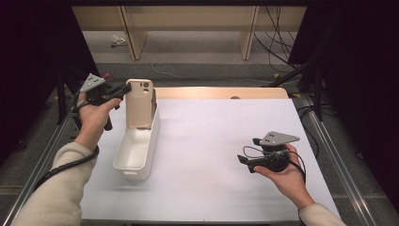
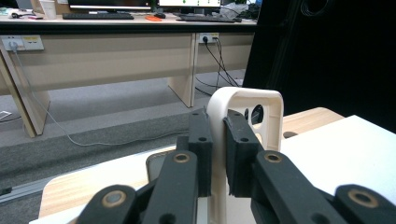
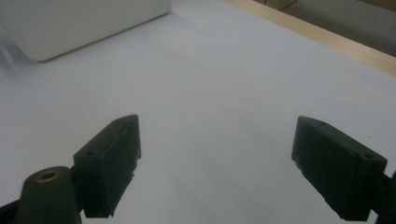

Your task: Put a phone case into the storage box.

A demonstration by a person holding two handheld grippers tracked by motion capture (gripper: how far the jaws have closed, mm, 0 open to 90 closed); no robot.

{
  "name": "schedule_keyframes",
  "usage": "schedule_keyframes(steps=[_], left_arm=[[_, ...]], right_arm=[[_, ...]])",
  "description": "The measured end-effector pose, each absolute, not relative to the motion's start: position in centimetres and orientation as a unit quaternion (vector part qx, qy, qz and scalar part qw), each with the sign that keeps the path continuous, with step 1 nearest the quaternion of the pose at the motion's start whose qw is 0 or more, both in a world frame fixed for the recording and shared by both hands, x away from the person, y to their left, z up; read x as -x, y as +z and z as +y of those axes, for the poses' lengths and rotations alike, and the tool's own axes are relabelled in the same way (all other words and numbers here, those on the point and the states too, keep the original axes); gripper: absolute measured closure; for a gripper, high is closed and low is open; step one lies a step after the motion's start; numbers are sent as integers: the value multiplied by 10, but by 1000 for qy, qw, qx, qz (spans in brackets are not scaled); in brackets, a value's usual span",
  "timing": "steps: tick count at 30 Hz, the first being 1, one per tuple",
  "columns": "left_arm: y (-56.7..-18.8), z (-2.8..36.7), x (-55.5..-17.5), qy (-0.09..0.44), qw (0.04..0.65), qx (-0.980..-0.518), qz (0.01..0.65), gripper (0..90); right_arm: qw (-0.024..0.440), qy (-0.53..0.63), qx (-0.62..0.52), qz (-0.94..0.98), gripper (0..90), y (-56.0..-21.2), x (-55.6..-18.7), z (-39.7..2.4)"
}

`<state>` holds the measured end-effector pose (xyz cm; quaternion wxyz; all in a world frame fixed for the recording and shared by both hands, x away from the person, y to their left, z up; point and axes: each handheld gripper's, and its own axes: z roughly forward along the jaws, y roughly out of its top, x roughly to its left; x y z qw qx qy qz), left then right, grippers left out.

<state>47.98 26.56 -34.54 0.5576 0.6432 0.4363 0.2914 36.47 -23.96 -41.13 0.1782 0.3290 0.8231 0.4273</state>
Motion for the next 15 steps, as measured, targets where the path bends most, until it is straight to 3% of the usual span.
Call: schedule_keyframes(steps=[15], left_arm=[[-354,261,-486,285,553,-646,441,822]], right_arm=[[179,428,-330,822,165,-411,-365,-240]])
